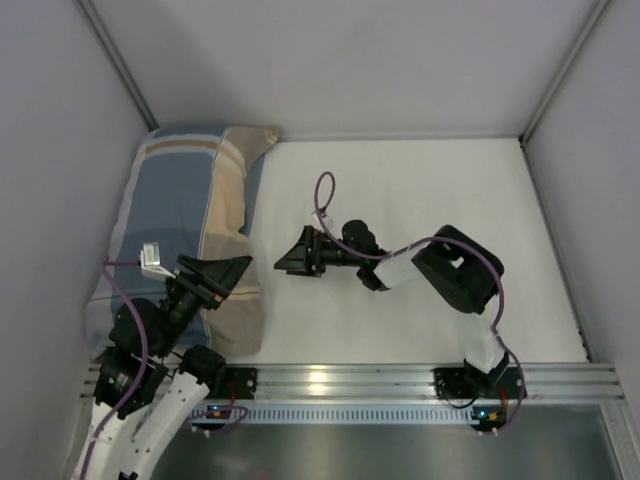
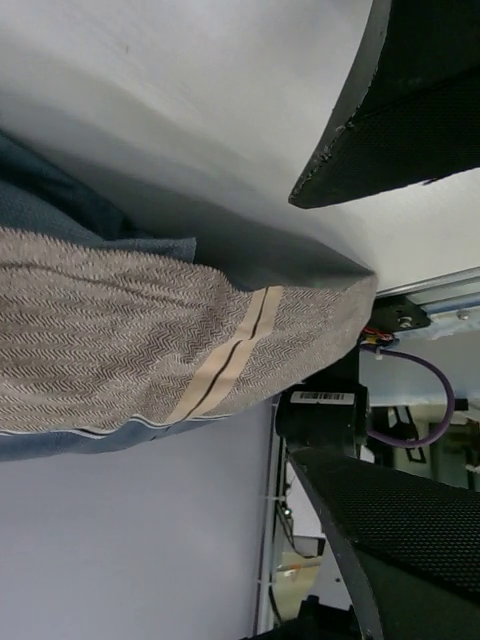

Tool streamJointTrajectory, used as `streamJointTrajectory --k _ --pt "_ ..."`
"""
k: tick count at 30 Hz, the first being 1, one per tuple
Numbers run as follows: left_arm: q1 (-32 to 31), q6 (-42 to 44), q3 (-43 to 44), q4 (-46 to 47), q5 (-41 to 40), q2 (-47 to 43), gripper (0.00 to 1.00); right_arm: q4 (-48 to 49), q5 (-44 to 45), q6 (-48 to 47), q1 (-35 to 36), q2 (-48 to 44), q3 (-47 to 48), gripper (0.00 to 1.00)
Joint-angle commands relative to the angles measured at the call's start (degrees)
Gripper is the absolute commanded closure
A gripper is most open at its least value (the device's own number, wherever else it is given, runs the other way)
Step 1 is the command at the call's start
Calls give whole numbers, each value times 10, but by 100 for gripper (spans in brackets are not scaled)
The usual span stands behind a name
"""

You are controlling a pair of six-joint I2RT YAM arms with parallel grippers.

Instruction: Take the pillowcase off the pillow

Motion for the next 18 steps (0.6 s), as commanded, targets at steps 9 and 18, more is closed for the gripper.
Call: streamJointTrajectory --k 9,18 --pt "0 -13 5 -4 20 -9 1 -63 63 -76 107 89 172 1" --pt "0 -8 33 -4 29 5 2 -244 168 -169 139 119 250 1"
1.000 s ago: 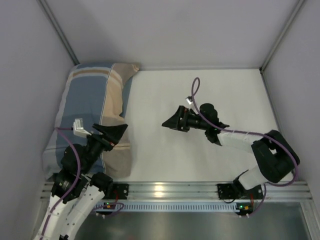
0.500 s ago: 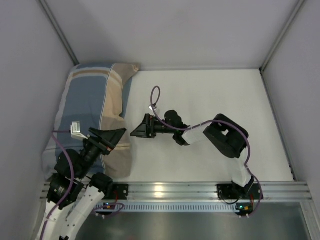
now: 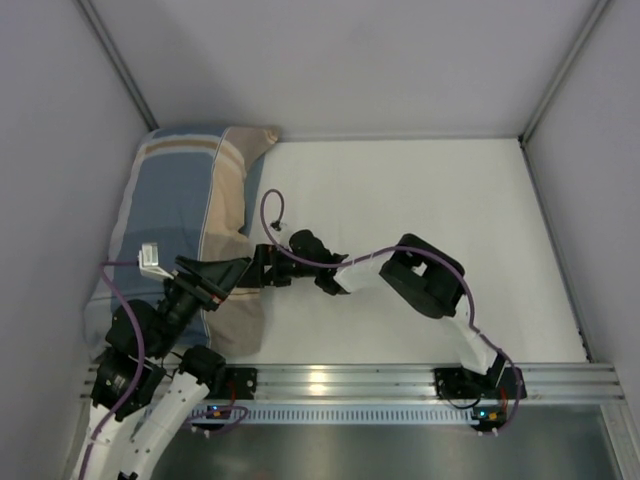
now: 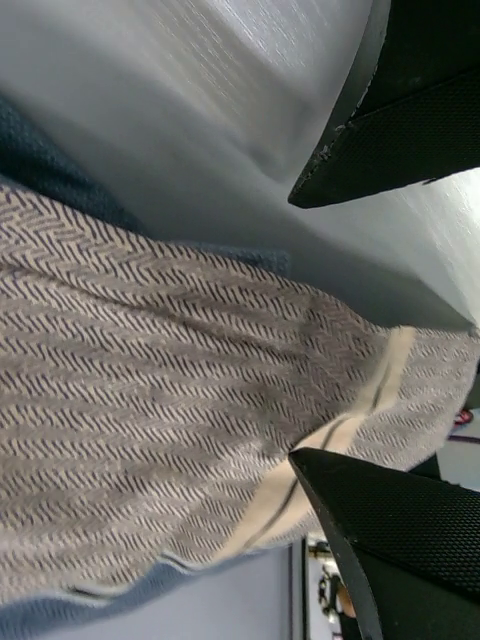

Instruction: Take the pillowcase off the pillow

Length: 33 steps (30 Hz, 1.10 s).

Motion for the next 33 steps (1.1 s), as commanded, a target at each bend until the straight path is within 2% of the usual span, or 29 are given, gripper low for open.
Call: streamJointTrajectory --k 1,4,7,9,10,11,12,13,15,16,18,20,22,25,28,29,31,32,33 --pt "0 3 27 2 14 6 2 -67 52 -59 16 15 56 1" --pt "-1 -1 21 2 17 12 2 -72 39 -69 28 34 81 1" --pt "-1 -1 18 2 21 15 3 -32 -19 -61 40 54 124 1" --pt "-1 2 18 -2 18 14 3 -1 -43 -48 42 65 137 10" --pt "0 3 20 -7 13 12 3 10 -53 -40 42 67 141 19" --pt "0 4 22 -11 11 12 3 20 -56 -31 41 67 138 49" --pt "0 9 25 -15 5 11 3 32 -58 -13 39 65 132 72" --pt "0 11 30 -25 1 11 3 65 -66 0 37 64 116 100" --pt "-1 18 35 -34 -8 11 3 117 -74 38 26 48 85 100" --pt "0 18 36 -38 -11 11 4 169 -64 47 21 37 41 100" --pt "0 23 37 -42 -14 11 4 189 -40 48 0 -13 -13 100" --pt "0 24 38 -52 -19 14 5 229 -2 48 -21 -82 -107 100" --pt "-1 24 35 -62 -19 15 6 295 15 59 -63 -125 -205 100" --pt "0 24 22 -63 -39 15 6 336 21 67 -128 -219 -317 100" --pt "0 23 13 -62 -38 19 6 298 24 46 -193 -333 -396 100" --pt "0 24 13 -62 -37 23 6 277 24 35 -209 -399 -410 100" --pt "0 26 12 -63 -35 31 6 168 33 -11 -249 -472 -435 100" --pt "0 26 13 -63 -31 33 6 121 40 -28 -263 -553 -440 100" --pt "0 25 14 -62 -29 37 6 10 50 -67 -288 -592 -439 100"
